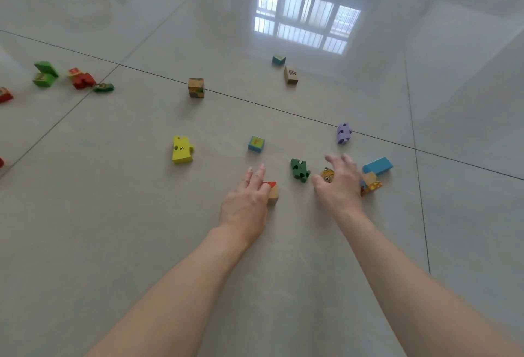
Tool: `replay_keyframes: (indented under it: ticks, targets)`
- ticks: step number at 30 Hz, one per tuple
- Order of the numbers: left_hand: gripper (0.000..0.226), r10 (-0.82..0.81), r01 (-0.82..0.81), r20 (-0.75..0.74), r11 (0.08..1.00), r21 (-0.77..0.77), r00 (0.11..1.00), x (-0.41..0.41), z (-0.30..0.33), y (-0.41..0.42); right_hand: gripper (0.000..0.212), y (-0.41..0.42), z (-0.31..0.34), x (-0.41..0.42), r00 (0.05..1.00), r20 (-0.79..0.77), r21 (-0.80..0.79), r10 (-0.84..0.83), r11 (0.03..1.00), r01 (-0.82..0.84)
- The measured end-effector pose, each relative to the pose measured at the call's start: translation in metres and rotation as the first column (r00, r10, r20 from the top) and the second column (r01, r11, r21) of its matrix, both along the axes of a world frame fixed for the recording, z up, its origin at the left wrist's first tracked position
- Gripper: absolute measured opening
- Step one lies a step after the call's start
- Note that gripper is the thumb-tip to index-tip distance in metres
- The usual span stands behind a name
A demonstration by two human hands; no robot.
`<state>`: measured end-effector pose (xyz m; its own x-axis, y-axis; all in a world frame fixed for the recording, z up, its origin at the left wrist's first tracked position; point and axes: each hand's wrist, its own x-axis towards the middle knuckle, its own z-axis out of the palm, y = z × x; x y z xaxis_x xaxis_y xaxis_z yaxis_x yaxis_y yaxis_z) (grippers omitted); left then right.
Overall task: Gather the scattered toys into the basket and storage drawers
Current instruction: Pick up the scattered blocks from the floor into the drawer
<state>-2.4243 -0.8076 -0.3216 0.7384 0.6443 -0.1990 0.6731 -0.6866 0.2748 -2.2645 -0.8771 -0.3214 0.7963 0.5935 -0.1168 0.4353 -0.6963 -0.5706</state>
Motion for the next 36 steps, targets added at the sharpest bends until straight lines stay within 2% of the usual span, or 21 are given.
replay_keyframes:
  ticks: [2, 3, 5, 6, 8, 10, 12, 13, 14, 15, 17, 18, 19, 21, 23, 25, 27, 29, 30, 33, 36]
  targets:
    - [0.04, -0.076, 0.076, -0.042, 0.997, 0.011, 0.996, -0.002, 0.001, 0.001, 0.048, 0.004, -0.008, 0.003, 0.995, -0.033, -0.144, 0.096, 0.985, -0.1]
    - [0.042, -0.087, 0.088, -0.053, 0.996, 0.022, 0.995, -0.002, 0.002, 0.001, 0.044, 0.005, -0.011, 0.001, 0.994, -0.025, -0.136, 0.103, 0.985, -0.106]
    - [0.041, -0.086, 0.09, -0.057, 0.994, 0.065, 0.995, -0.002, 0.005, 0.002, 0.037, 0.006, -0.013, -0.005, 0.999, -0.052, 0.029, -0.001, 1.0, 0.002]
    - [0.041, -0.074, 0.078, -0.058, 0.994, 0.073, 0.996, -0.002, 0.006, 0.002, 0.035, 0.007, -0.013, -0.008, 0.987, -0.127, 0.139, -0.103, 0.983, 0.121]
    - [0.039, -0.046, 0.05, -0.073, 0.997, 0.055, 0.996, 0.002, 0.007, 0.002, 0.029, 0.008, -0.01, -0.011, 0.858, -0.413, 0.298, -0.306, 0.845, 0.445]
    - [0.033, -0.028, 0.033, -0.099, 0.998, 0.045, 0.995, 0.01, 0.008, 0.004, 0.029, 0.013, -0.002, -0.01, 0.604, -0.722, 0.274, -0.339, 0.661, 0.698]
    - [0.026, -0.006, 0.01, -0.096, 0.999, 0.038, 0.995, 0.016, 0.01, 0.006, 0.023, 0.014, 0.004, -0.008, 0.452, -0.85, 0.209, -0.271, 0.614, 0.761]
    - [0.024, 0.013, -0.011, -0.077, 1.0, 0.019, 0.997, 0.019, 0.009, 0.005, 0.019, 0.015, 0.006, -0.007, 0.444, -0.859, 0.195, -0.256, 0.638, 0.745]
    - [0.022, 0.043, -0.044, -0.043, 0.999, -0.018, 0.998, 0.02, 0.009, 0.005, 0.02, 0.016, 0.006, -0.007, 0.487, -0.834, 0.195, -0.258, 0.688, 0.699]
    - [0.02, 0.092, -0.091, 0.01, 0.994, -0.067, 0.996, 0.017, 0.007, 0.005, 0.029, 0.018, 0.006, -0.006, 0.575, -0.773, 0.188, -0.269, 0.769, 0.612]
    - [0.02, 0.261, -0.225, 0.142, 0.947, -0.228, 0.955, 0.01, 0.004, 0.007, 0.053, 0.027, 0.004, -0.002, 0.812, -0.513, 0.066, -0.277, 0.931, 0.359]
    - [0.021, 0.386, -0.306, 0.204, 0.891, -0.336, 0.9, 0.004, 0.003, 0.009, 0.061, 0.031, 0.001, -0.003, 0.911, -0.335, -0.059, -0.242, 0.97, 0.236]
    - [0.022, 0.523, -0.37, 0.249, 0.801, -0.471, 0.815, -0.003, 0.002, 0.013, 0.067, 0.036, 0.001, -0.004, 0.961, -0.206, -0.178, -0.185, 0.973, 0.149]
    - [0.015, 0.788, -0.384, 0.258, 0.522, -0.762, 0.559, -0.018, 0.004, 0.022, 0.076, 0.046, -0.003, -0.009, 0.993, -0.102, -0.344, -0.054, 0.939, 0.016]
    - [0.013, 0.918, -0.258, 0.159, 0.263, -0.93, 0.363, -0.025, 0.014, 0.034, 0.074, 0.054, -0.008, -0.01, 0.994, -0.106, -0.423, 0.002, 0.905, -0.047]
    - [0.019, 0.952, -0.168, 0.09, 0.144, -0.975, 0.294, -0.026, 0.026, 0.044, 0.055, 0.055, -0.01, -0.012, 0.995, -0.092, -0.421, 0.022, 0.905, -0.059]
    - [0.022, 0.957, -0.134, 0.061, 0.103, -0.986, 0.284, -0.018, 0.035, 0.049, 0.035, 0.049, -0.011, -0.012, 0.987, -0.162, -0.302, -0.019, 0.953, -0.031]
    - [0.024, 0.937, -0.175, 0.046, 0.113, -0.978, 0.347, -0.006, 0.037, 0.044, 0.021, 0.035, -0.007, -0.014, 0.902, -0.419, -0.048, -0.101, 0.995, 0.089]
    - [0.026, 0.909, -0.206, 0.068, 0.166, -0.964, 0.411, 0.0, 0.035, 0.04, 0.016, 0.025, -0.001, -0.017, 0.823, -0.556, 0.067, -0.113, 0.981, 0.18]
    - [0.03, 0.709, -0.185, 0.222, 0.448, -0.875, 0.669, 0.028, 0.027, 0.005, 0.01, -0.025, 0.02, -0.012, 0.683, -0.726, 0.273, -0.083, 0.876, 0.396]
    - [0.015, 0.303, -0.007, 0.333, 0.748, -0.663, 0.893, 0.058, 0.014, -0.045, 0.01, -0.082, 0.038, 0.006, 0.61, -0.773, 0.268, -0.171, 0.785, 0.559]
